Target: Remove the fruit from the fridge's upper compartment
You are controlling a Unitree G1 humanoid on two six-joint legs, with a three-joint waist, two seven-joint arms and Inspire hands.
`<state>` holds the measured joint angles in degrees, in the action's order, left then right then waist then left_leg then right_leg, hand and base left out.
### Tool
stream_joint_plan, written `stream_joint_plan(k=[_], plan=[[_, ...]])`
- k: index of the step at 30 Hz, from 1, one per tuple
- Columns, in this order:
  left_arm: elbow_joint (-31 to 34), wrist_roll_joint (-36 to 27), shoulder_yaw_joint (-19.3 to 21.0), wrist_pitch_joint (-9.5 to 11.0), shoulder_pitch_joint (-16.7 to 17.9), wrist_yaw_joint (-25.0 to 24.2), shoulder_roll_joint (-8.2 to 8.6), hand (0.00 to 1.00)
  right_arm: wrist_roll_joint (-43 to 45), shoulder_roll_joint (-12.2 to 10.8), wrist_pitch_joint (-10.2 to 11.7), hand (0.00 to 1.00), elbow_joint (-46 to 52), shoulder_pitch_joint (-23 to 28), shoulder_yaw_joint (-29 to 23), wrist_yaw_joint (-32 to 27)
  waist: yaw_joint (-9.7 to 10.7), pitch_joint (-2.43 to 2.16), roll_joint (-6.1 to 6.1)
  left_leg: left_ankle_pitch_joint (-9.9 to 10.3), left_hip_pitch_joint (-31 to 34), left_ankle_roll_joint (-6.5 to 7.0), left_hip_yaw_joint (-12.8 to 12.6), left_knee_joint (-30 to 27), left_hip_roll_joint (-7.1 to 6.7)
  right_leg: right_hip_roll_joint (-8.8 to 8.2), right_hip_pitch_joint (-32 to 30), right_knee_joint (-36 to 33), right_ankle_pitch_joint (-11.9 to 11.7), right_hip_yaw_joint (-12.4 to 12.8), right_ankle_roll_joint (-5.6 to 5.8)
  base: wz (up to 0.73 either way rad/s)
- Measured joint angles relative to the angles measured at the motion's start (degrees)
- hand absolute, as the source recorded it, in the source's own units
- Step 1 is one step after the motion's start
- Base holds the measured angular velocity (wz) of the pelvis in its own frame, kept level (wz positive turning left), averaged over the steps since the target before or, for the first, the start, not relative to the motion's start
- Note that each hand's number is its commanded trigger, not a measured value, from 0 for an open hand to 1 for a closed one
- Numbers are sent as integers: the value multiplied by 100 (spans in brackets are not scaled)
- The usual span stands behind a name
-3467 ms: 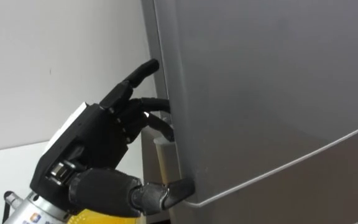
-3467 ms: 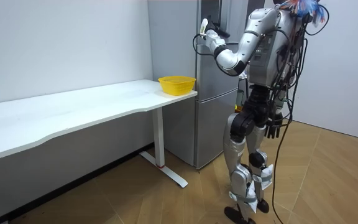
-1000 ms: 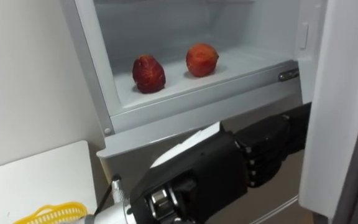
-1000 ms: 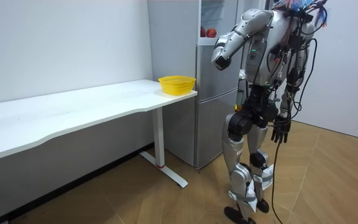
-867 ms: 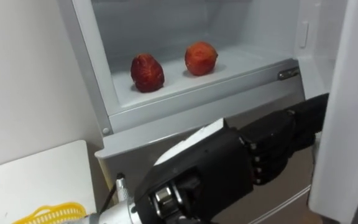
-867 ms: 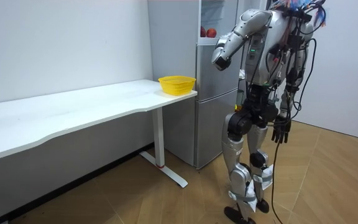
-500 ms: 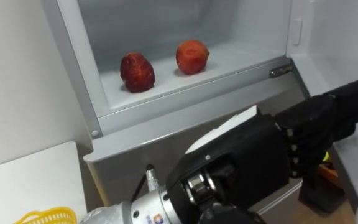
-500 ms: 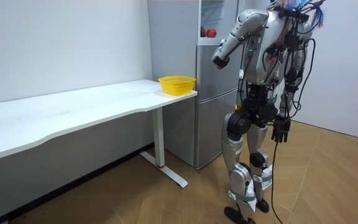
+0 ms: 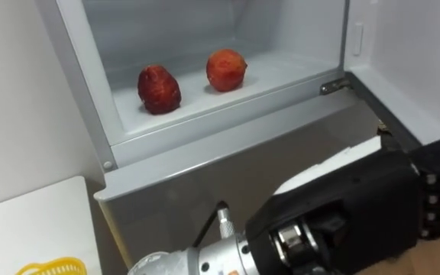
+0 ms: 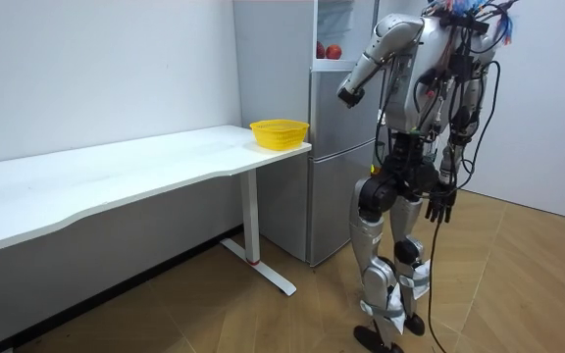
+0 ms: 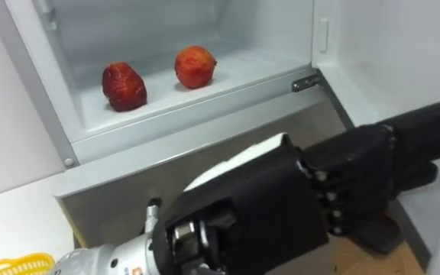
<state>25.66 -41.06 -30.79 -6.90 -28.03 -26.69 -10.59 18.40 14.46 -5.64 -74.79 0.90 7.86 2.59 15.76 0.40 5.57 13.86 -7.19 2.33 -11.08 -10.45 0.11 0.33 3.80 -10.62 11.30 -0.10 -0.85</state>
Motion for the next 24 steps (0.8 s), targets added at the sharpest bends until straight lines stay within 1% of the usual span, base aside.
stream_joint_plan(k=[2,4,9,13,15,17,24], plan=[[0,0,-11,0,0,1,68,0,1,0,9,0,-4,-19,0,0,1,0,0,0,2,0,2,-1,0,0,-5,1,0,5,0,0],[0,0,-27,0,-14,4,91,0,-12,0,8,0,-23,-39,0,-3,7,0,1,0,4,0,1,-1,0,0,-7,10,0,5,0,0],[-14,3,-123,0,-196,9,104,0,-11,-1,7,0,-24,-50,37,-9,16,-4,7,0,62,0,2,-4,-2,3,-67,6,-1,-3,0,-1],[-135,1,-132,0,-321,-37,127,0,-22,-1,-13,0,-25,-53,45,-3,140,-4,6,0,70,0,4,-4,1,-10,-63,5,-1,8,0,0],[-224,1,-150,0,-403,-38,167,0,-33,-1,-16,0,-25,-44,58,-2,162,-4,6,0,63,0,7,-3,3,-10,-55,6,-1,11,-1,0],[-368,2,-231,1,-515,-34,304,0,-33,-2,-16,0,-24,-24,118,4,202,-1,2,0,52,0,7,2,4,-10,-2,12,-2,10,-1,5],[-550,34,-433,1,-642,-2,523,0,-7,-3,2,0,-26,-76,156,24,317,1,-1,0,14,0,-4,5,6,-6,2,31,-2,24,-2,0]])
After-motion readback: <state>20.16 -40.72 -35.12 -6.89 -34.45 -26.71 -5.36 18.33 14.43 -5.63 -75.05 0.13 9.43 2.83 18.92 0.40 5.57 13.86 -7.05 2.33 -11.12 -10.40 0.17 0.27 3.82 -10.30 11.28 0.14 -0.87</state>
